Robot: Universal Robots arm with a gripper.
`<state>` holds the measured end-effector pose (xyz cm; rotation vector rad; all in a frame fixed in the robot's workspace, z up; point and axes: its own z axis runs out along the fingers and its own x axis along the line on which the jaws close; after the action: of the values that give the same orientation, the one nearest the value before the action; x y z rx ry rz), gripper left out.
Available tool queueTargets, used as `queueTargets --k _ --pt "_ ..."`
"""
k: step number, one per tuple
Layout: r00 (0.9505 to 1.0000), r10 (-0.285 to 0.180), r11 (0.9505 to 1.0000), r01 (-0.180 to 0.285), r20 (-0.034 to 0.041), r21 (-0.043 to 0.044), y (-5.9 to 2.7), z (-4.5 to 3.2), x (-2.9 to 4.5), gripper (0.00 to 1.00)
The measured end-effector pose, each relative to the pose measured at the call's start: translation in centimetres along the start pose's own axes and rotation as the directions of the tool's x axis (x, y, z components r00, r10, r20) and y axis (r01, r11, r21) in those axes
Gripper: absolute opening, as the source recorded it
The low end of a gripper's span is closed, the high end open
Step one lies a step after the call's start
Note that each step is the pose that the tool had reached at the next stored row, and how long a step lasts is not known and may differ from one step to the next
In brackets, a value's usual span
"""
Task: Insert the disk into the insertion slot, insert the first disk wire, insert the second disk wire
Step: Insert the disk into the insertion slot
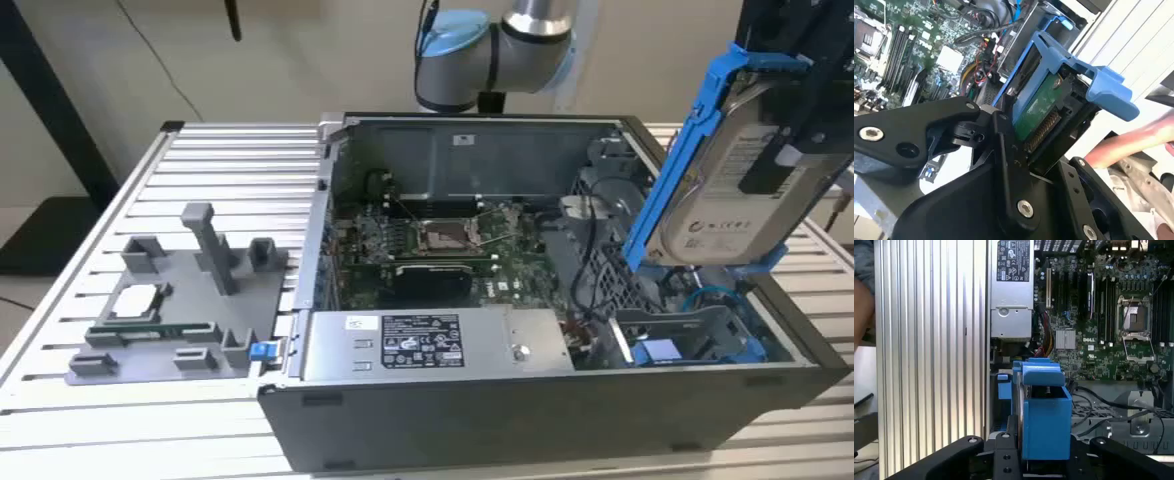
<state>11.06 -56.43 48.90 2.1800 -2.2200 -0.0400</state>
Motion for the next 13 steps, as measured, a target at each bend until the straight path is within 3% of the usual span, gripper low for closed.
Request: queueTargets --k 13 --pt "1.0 0.0 1.0 0.0 0.0 0.0 -0.01 0.33 0.03 0.0"
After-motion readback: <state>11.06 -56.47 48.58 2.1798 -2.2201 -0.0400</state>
